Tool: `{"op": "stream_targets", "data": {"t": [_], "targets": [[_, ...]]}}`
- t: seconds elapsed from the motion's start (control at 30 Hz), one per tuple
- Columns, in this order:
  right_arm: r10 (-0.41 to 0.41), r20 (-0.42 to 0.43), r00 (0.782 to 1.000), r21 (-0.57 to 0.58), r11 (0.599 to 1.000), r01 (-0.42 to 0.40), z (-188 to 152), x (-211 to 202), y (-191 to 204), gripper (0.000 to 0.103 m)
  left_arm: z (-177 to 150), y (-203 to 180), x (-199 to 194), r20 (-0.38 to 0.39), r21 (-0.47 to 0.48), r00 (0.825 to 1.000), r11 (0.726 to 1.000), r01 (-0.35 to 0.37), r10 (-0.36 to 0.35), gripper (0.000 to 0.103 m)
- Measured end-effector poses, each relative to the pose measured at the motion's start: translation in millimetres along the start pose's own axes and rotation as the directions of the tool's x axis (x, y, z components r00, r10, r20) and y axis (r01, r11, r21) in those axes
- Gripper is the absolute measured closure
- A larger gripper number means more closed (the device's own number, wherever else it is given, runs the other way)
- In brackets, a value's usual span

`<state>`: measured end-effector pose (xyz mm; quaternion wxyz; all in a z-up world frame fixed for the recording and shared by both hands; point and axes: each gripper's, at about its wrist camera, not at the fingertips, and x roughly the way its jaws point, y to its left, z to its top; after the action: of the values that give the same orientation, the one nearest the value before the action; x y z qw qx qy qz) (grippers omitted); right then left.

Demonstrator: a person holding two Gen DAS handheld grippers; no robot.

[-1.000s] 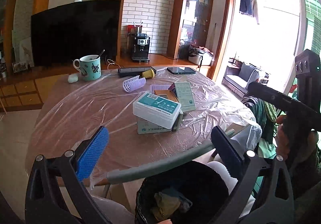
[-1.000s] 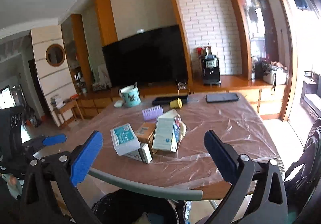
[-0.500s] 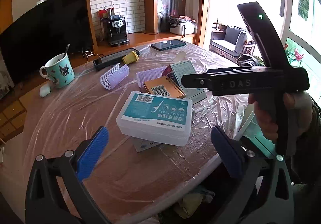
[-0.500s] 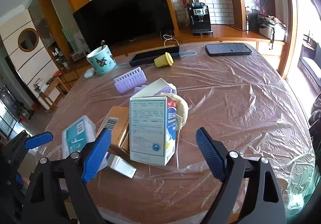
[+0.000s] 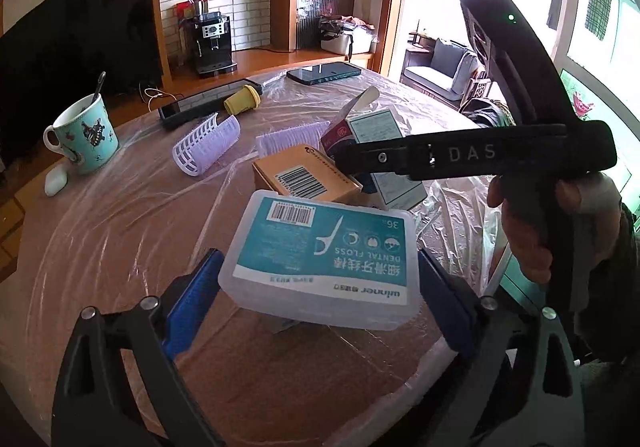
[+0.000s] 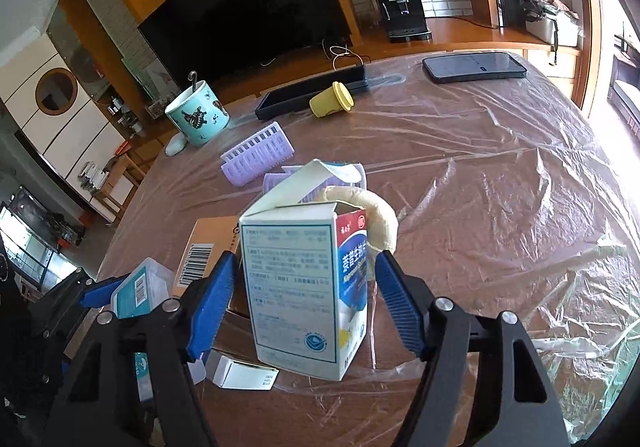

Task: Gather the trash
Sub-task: 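Grasp the teal dental-floss box with the left tool while the right tool grasps the white medicine box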

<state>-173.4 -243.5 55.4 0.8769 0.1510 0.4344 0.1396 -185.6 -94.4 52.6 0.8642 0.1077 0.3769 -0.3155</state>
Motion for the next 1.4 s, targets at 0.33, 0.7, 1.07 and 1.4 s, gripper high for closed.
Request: {"op": "stream_targets", "data": {"t": [0.33,0.7,1.07,1.4], "targets": [[-0.014,0.000,1.000,-0.055,0.998,0.014,-3,-8,3,0.033,3,-1,5,-0.001,0.032,1.000,0.999,-0.001,0.001,0.014],[-0.123,-0.005,0.992,-0.135,0.983,0.121,-4,11,12,0.035,5,0,9,-0.011,0.026,0.999,0.999,-0.034,0.035,0.021],[-0.006,0.035,0.999,-0.135,0.991,0.010,-8,-8,9,0.057,2,5,-5,0.031,-0.060,0.999,0.998,-0.018,0.019,0.021],[0.083,0.056,0.995,-0.109,0.991,-0.077,-16,-39,4,0.057,-5,1,-30,0.076,-0.124,0.995,0.991,-0.055,0.065,0.021]]}}
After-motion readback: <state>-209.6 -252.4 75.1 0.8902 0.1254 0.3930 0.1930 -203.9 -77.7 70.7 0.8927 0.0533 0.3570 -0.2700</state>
